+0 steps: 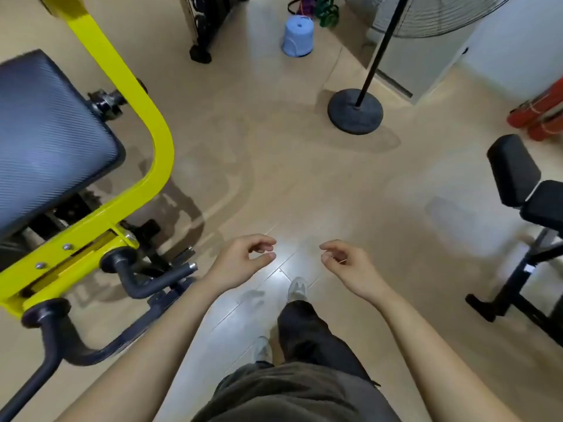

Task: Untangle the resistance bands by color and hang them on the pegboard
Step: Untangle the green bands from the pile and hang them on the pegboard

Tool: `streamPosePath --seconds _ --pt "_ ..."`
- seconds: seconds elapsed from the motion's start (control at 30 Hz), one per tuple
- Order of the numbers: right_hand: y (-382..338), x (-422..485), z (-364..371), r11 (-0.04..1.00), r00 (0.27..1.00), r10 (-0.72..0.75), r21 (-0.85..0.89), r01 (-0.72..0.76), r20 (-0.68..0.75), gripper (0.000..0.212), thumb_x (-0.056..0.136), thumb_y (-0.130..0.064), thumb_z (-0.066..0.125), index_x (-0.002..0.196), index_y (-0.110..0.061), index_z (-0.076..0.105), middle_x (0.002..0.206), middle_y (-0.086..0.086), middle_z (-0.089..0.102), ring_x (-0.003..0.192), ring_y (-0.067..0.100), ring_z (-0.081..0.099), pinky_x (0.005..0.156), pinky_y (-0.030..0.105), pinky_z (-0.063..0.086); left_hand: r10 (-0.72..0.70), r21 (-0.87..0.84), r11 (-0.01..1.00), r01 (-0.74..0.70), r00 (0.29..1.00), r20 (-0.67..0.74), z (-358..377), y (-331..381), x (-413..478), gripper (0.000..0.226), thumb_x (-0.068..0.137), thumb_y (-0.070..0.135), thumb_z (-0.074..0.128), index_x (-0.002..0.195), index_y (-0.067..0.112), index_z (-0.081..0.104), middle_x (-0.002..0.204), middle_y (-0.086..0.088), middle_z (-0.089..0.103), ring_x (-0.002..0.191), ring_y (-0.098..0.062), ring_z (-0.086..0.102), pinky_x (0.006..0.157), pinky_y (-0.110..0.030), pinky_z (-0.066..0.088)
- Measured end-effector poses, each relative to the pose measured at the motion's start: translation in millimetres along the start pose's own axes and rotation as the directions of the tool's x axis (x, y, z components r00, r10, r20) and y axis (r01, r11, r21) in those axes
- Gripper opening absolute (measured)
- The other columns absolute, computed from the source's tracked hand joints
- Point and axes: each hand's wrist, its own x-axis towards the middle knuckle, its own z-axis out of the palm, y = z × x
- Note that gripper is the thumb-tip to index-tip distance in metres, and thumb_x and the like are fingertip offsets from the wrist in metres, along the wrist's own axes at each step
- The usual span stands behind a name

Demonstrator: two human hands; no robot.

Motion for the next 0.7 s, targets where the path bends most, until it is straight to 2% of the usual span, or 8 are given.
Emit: streamPosePath --seconds 0.17,0.27,0.33,0.4,0.5,0.6,0.7 --pt "5.1 63.2 -36.1 0.996 0.996 0.055 -0.072 -0.050 0.068 0.024 0.089 -0.031 0.063 0.112 -0.026 0.070 0.084 -0.013 0.070 0.084 0.016 0.066 0.084 0.033 0.052 -0.107 0.048 0.993 0.107 0.994 0.011 1.7 21.8 56.5 0.024 0.090 0.026 0.077 0.113 0.029 0.073 0.101 0.012 0.074 0.096 -0.001 0.067 0.088 -0.018 0.048" --pt "-3.8 103.0 -59.1 0.981 0.986 0.068 -0.191 -0.038 0.153 0.021 0.093 -0.026 0.063 0.114 -0.024 0.068 0.090 -0.013 0.068 0.081 0.011 0.063 0.077 0.028 0.050 -0.143 0.088 0.986 0.143 0.990 0.001 -2.7 35.8 88.6 0.023 0.090 0.027 0.075 0.113 0.031 0.073 0.100 0.014 0.075 0.095 0.002 0.067 0.089 -0.017 0.048" --pt "-8.8 129.0 -70.0 0.971 0.986 0.046 -0.240 -0.007 0.160 0.017 0.093 -0.024 0.064 0.110 -0.026 0.069 0.088 -0.014 0.067 0.075 0.000 0.061 0.073 0.018 0.044 -0.175 0.072 0.982 0.176 0.984 -0.016 -6.9 42.3 108.0 0.022 0.090 0.026 0.075 0.111 0.032 0.073 0.097 0.014 0.074 0.094 0.002 0.066 0.088 -0.015 0.047" --pt "-17.2 156.0 -78.5 0.961 0.985 0.047 -0.277 0.000 0.165 0.016 0.092 -0.026 0.064 0.108 -0.029 0.068 0.083 -0.019 0.065 0.072 -0.007 0.060 0.070 0.008 0.040 -0.169 0.083 0.982 0.169 0.986 -0.014 -13.5 46.2 129.7 0.022 0.090 0.023 0.076 0.111 0.031 0.073 0.093 0.014 0.072 0.095 0.000 0.067 0.089 -0.019 0.049" --pt "-31.8 199.0 -89.6 0.952 0.978 0.058 -0.307 0.006 0.201 0.018 0.091 -0.030 0.063 0.109 -0.031 0.068 0.084 -0.020 0.065 0.079 -0.002 0.063 0.073 0.013 0.041 -0.159 0.161 0.974 0.157 0.987 -0.001 -30.9 47.3 168.8 0.025 0.090 0.024 0.076 0.114 0.027 0.073 0.098 0.015 0.073 0.097 -0.003 0.068 0.085 -0.018 0.048" --pt "-52.3 247.5 -98.8 0.939 0.972 0.049 -0.344 0.034 0.229 0.017 0.093 -0.027 0.062 0.108 -0.028 0.069 0.086 -0.017 0.066 0.084 0.007 0.065 0.074 0.020 0.044 -0.180 0.142 0.974 0.179 0.984 -0.012 -53.9 45.5 214.4 0.025 0.090 0.026 0.075 0.115 0.027 0.074 0.101 0.013 0.075 0.096 -0.002 0.068 0.083 -0.014 0.048" --pt "-74.8 300.9 -101.6 0.922 0.968 0.061 -0.385 0.038 0.242 0.017 0.092 -0.023 0.063 0.107 -0.025 0.070 0.086 -0.015 0.066 0.081 0.009 0.064 0.065 0.011 0.041 -0.167 0.119 0.979 0.167 0.986 -0.014 -83.2 40.4 263.6 0.025 0.087 0.031 0.074 0.112 0.036 0.073 0.099 0.017 0.075 0.095 -0.003 0.068 0.087 -0.022 0.050"
